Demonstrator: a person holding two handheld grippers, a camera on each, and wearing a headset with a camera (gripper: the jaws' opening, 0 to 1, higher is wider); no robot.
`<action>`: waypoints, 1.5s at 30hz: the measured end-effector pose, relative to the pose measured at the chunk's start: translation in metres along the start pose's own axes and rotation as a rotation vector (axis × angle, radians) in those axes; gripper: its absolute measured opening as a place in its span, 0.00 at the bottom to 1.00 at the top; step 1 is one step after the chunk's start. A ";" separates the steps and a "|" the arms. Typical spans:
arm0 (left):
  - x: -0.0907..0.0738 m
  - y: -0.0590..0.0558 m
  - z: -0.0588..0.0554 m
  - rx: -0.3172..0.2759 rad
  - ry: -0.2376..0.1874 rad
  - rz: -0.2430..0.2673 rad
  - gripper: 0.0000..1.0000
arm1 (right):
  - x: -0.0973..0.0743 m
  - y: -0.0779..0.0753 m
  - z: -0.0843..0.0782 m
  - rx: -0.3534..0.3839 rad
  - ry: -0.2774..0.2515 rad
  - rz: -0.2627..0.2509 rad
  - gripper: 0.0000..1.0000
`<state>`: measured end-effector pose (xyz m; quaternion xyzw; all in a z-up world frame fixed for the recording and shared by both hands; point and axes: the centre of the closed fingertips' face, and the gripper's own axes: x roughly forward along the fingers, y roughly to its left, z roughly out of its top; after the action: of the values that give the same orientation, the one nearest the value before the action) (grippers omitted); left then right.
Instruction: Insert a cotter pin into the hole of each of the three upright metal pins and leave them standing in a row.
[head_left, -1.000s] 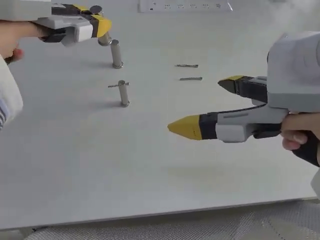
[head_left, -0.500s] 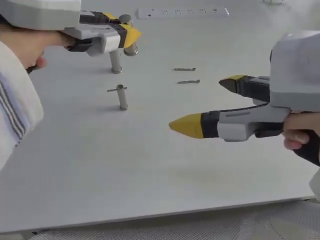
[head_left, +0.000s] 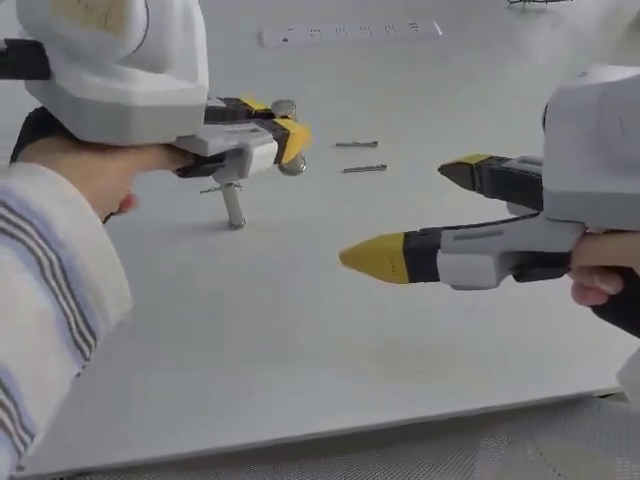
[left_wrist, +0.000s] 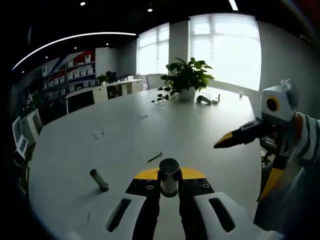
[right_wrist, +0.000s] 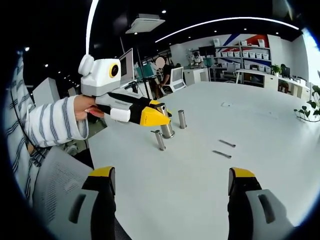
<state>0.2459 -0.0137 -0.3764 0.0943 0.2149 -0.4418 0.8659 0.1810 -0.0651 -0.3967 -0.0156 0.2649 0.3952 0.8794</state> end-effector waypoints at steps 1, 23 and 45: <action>0.000 -0.002 -0.002 -0.006 0.006 0.008 0.09 | 0.000 0.000 0.000 0.000 0.000 0.000 0.92; 0.008 -0.029 -0.049 -0.022 0.089 0.062 0.09 | 0.000 0.007 -0.008 -0.011 0.024 0.027 0.92; 0.018 -0.027 -0.070 -0.064 0.119 0.087 0.09 | 0.003 0.014 -0.017 0.000 0.059 0.045 0.91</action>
<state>0.2134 -0.0177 -0.4457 0.1018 0.2756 -0.3901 0.8726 0.1652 -0.0576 -0.4103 -0.0212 0.2909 0.4140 0.8623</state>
